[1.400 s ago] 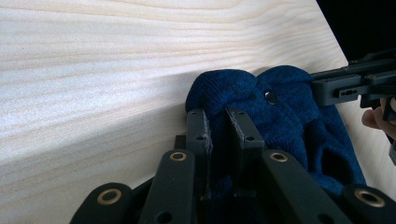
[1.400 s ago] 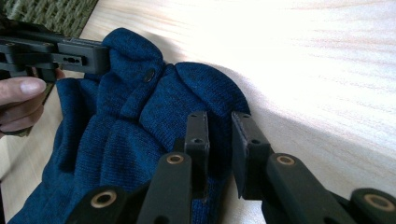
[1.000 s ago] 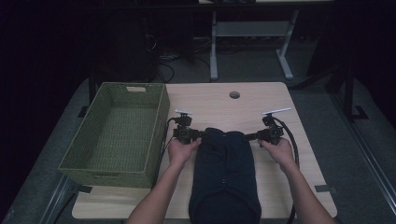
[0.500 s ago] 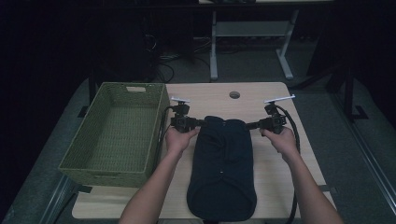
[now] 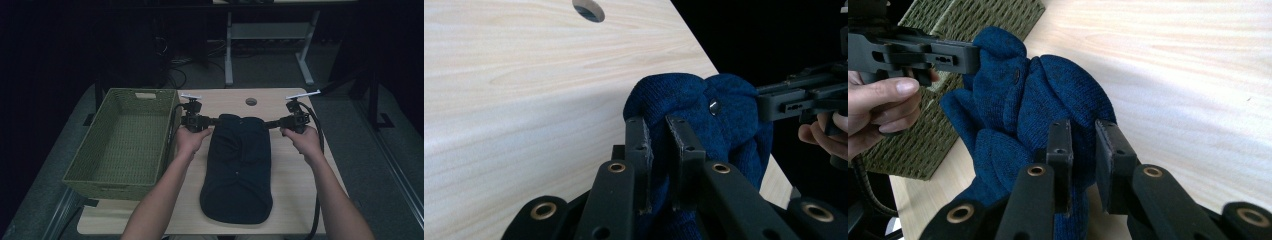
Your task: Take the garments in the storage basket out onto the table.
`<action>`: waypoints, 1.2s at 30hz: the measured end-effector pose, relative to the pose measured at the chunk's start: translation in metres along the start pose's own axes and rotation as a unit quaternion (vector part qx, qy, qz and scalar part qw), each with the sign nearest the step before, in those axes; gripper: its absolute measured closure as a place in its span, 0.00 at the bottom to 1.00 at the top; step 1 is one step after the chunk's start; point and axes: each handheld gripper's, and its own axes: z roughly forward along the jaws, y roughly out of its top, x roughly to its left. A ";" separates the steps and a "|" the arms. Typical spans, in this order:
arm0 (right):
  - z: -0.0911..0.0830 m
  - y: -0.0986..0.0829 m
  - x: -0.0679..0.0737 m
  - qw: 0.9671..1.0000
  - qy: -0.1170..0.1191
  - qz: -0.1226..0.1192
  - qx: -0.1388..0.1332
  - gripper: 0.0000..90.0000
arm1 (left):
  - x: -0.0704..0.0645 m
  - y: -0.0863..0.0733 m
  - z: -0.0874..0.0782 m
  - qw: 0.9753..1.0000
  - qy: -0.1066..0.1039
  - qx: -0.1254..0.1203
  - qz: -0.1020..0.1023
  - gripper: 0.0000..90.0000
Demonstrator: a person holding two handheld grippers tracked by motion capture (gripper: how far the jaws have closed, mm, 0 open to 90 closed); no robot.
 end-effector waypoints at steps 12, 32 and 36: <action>-0.013 0.023 0.004 1.000 -0.004 -0.009 -0.008 0.86 | -0.008 0.019 -0.005 1.000 -0.005 -0.013 0.011 0.90; -0.046 0.055 0.021 0.998 0.002 -0.027 -0.050 0.87 | -0.032 0.055 -0.026 0.998 -0.017 -0.048 0.038 0.90; -0.045 0.050 0.021 0.998 0.001 -0.032 -0.050 0.87 | -0.030 0.050 -0.025 0.998 -0.014 -0.044 0.045 0.90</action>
